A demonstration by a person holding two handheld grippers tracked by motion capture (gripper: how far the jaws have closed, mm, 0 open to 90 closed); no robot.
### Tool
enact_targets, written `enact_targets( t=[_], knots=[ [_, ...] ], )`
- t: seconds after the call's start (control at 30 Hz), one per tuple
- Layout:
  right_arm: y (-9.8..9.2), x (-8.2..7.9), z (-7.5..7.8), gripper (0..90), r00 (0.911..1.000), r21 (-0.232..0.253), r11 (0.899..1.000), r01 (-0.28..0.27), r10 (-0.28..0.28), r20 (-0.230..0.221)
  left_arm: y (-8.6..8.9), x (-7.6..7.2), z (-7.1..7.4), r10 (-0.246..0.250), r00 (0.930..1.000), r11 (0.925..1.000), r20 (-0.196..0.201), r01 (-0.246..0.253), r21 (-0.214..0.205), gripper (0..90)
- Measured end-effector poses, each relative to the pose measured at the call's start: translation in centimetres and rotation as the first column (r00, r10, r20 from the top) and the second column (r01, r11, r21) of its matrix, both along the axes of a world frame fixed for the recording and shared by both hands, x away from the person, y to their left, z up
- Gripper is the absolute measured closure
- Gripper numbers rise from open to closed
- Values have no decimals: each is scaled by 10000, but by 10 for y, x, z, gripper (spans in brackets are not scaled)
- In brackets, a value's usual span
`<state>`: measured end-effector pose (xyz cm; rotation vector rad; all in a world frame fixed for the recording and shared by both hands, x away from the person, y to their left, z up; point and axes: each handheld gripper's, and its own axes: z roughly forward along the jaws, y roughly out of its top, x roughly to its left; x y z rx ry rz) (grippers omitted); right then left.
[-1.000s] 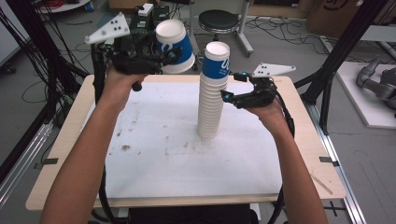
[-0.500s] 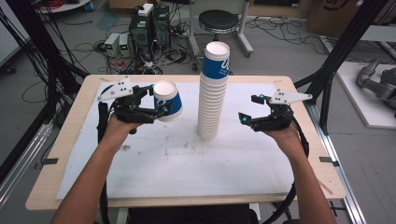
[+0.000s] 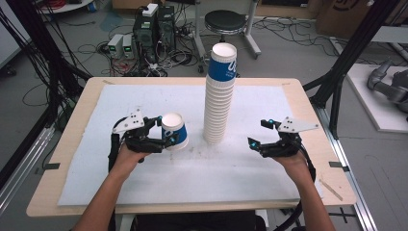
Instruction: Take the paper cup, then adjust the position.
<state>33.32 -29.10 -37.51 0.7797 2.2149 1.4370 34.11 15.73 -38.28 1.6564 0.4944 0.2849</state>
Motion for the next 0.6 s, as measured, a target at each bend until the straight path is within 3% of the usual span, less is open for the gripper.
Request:
enact_targets(
  t=[0.17, 0.43, 0.6],
  knots=[
    [4, -1, -4, 148, 9998, 17, 9999, -103, 103, -166, -2, -3, -10, 53, 10000, 10000, -71, -54, -17, 264],
    [7, -9, -1, 148, 9998, 205, 9996, -179, 178, 46, -4, -6, -10, 247, 9996, 9991, -157, -242, 338, 264],
    [15, -10, -2, 148, 9991, 266, 9988, -420, 419, 56, -9, -6, -10, 140, 9998, 9995, -145, -136, 280, 264]
  ],
)
